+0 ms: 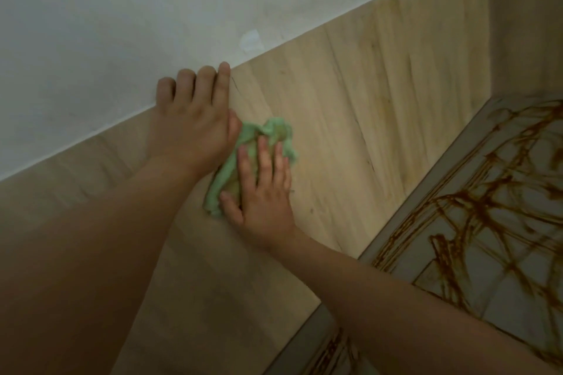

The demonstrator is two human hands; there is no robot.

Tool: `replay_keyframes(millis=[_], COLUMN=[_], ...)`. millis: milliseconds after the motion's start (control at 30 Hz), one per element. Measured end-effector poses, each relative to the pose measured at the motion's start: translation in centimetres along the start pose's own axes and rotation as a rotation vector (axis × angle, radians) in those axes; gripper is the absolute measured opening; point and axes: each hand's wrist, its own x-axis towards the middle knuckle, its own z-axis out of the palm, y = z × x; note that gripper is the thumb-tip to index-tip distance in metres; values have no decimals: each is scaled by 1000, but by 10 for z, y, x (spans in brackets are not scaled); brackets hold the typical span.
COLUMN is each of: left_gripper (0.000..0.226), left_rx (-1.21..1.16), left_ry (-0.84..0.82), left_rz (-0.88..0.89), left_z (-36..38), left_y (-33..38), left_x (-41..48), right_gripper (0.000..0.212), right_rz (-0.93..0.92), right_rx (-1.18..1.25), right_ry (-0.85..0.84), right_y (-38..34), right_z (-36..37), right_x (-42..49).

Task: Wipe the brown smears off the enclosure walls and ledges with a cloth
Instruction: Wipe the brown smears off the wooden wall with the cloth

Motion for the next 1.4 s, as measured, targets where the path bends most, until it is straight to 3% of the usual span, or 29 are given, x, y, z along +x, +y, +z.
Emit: replay_keyframes(millis=[67,133,167,300,367,433,567,633,833,1033,1200,1300,1400], left_gripper=[67,67,67,68,68,68,71,72,77,81,81,82,84], left_rx=[3,18,26,33,35,28,12,10,-34,-84,-173,-280,-386], left_ry=[4,1,-5,-45,-53,-48,-56,-78,-121,-193,-273,-340,-443], left_rz=[-1,-8,-13,-8,-7,1,6,3,26,44,62,33,-11], left_z=[0,1,2,-1,-1,0,-2,-4,-8,-15,-25,-35,-49], left_y=[0,0,-1,0,-1,0,-1,-1,-3,-8,-12,-15,-17], left_x=[0,-1,-1,0,0,0,0,0,0,1,5,10,18], right_gripper=[78,76,76,70,71,72,73,71,61,60,74,49,47], right_rz=[-303,-234,-60,945,1115,1026,463,331,617,883,1048,1344,1424], right_rx=[-100,-122,-97,244,325,300,118,91,212,361,781,1083,1209], right_ry=[26,11,24,195,182,166,133,136,171,28,-124,-97,-93], right_y=[43,85,101,129,122,107,75,76,73,34,-21,-35,-48], right_z=[-9,-16,-17,-34,-50,-63,-66,-64,-44,-31,-65,-109,-167], right_x=[14,32,40,79,112,144,167,161,102,23,1,11,23])
